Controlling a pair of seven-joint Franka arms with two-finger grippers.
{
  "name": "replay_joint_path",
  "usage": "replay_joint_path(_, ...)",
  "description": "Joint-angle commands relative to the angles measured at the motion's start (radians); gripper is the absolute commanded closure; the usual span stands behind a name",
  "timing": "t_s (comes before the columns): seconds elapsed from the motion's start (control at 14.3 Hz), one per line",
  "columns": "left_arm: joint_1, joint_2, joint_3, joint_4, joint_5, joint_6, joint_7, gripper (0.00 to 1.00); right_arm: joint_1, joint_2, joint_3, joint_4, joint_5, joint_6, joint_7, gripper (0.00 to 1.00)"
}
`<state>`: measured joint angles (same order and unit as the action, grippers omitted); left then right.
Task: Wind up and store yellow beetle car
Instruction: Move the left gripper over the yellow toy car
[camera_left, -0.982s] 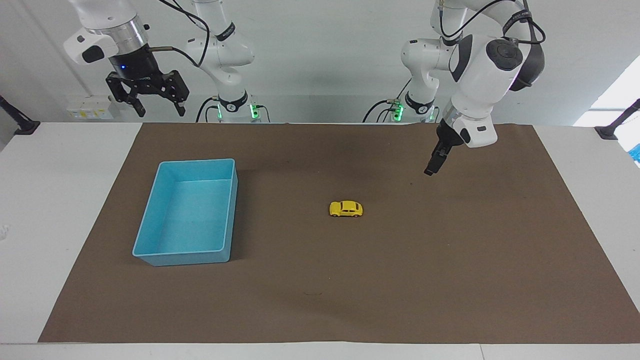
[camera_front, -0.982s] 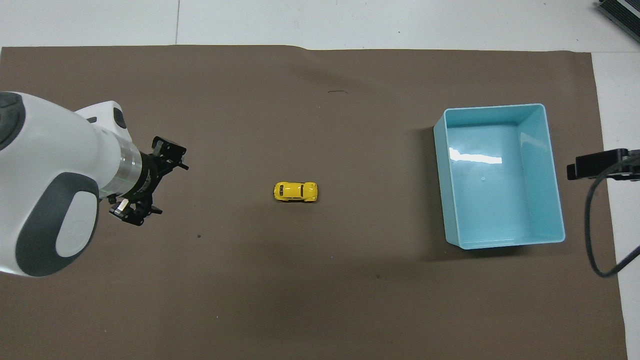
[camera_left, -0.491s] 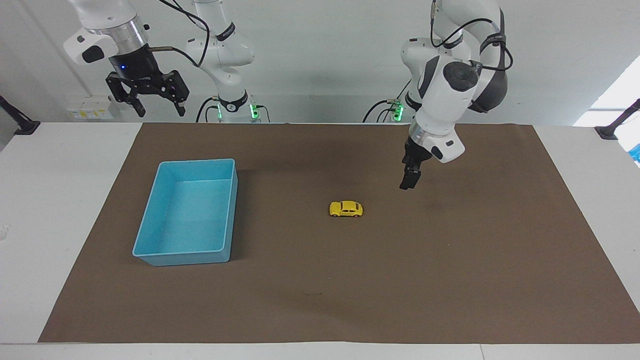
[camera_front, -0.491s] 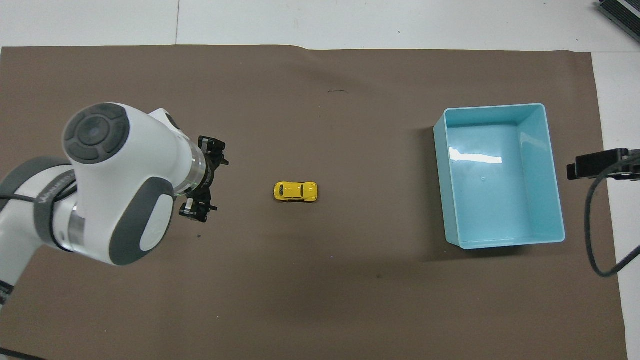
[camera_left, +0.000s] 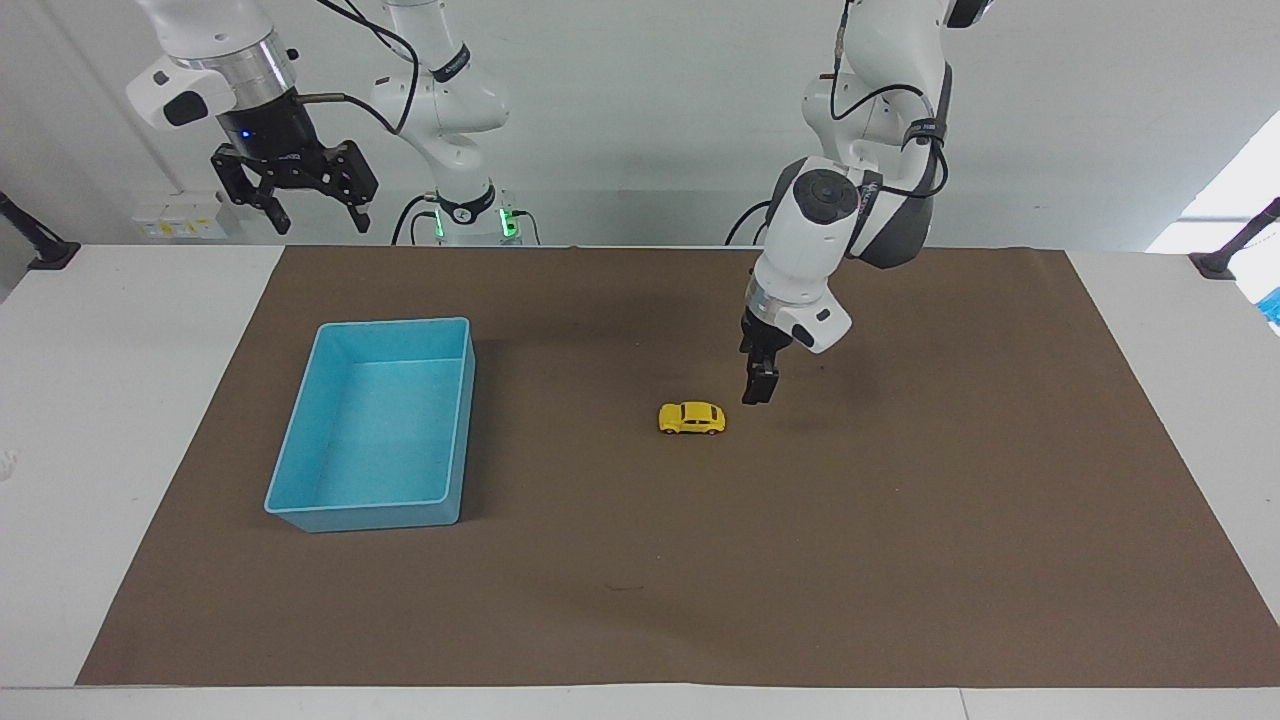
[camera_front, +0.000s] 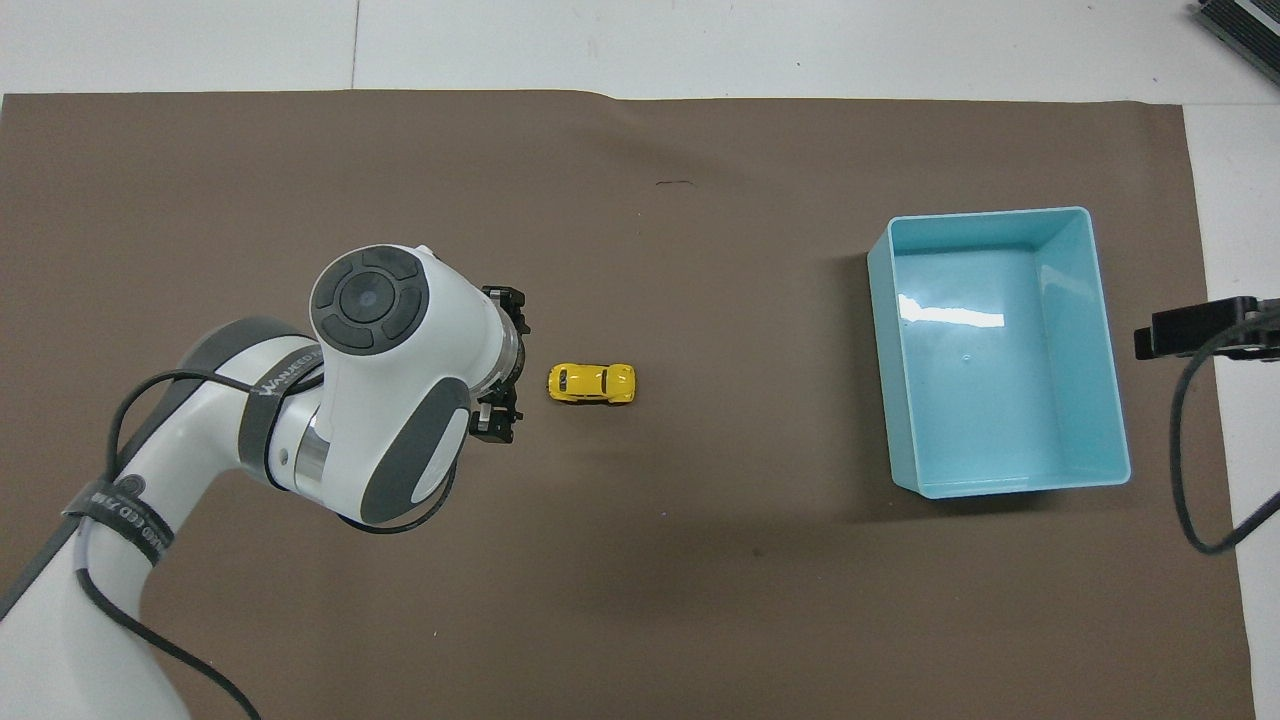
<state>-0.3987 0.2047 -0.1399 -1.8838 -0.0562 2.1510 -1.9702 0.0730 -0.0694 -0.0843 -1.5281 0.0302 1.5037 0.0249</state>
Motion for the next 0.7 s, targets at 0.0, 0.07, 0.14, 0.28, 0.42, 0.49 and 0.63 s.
replay_joint_path(0.0,-0.046,0.073,0.016,0.075,0.051,0.024,-0.134,0.0,-0.007,-0.004,-0.002,0.002,0.017,-0.003,0.013,0.0)
replay_joint_path(0.07,-0.058,0.099,0.016,0.103,0.061,0.024,-0.169,0.0,-0.007,-0.004,-0.002,0.002,0.017,-0.002,0.013,0.0)
replay_joint_path(0.14,-0.072,0.116,0.016,0.11,0.067,0.029,-0.194,0.0,-0.007,-0.004,-0.002,0.002,0.017,-0.002,0.013,0.0)
replay_joint_path(0.28,-0.091,0.137,0.016,0.12,0.084,0.032,-0.231,0.0,-0.007,-0.004,-0.002,0.0,0.016,-0.003,0.013,0.0)
replay_joint_path(0.42,-0.127,0.186,0.016,0.136,0.128,0.03,-0.3,0.0,-0.007,-0.004,-0.002,0.002,0.014,-0.002,0.013,0.0)
replay_joint_path(0.49,-0.152,0.214,0.016,0.155,0.159,0.03,-0.329,0.0,-0.007,-0.004,-0.002,0.0,0.014,-0.002,0.013,0.0)
replay_joint_path(0.63,-0.161,0.246,0.016,0.169,0.193,0.043,-0.357,0.0,-0.007,-0.004,-0.002,0.002,0.014,-0.002,0.013,0.0)
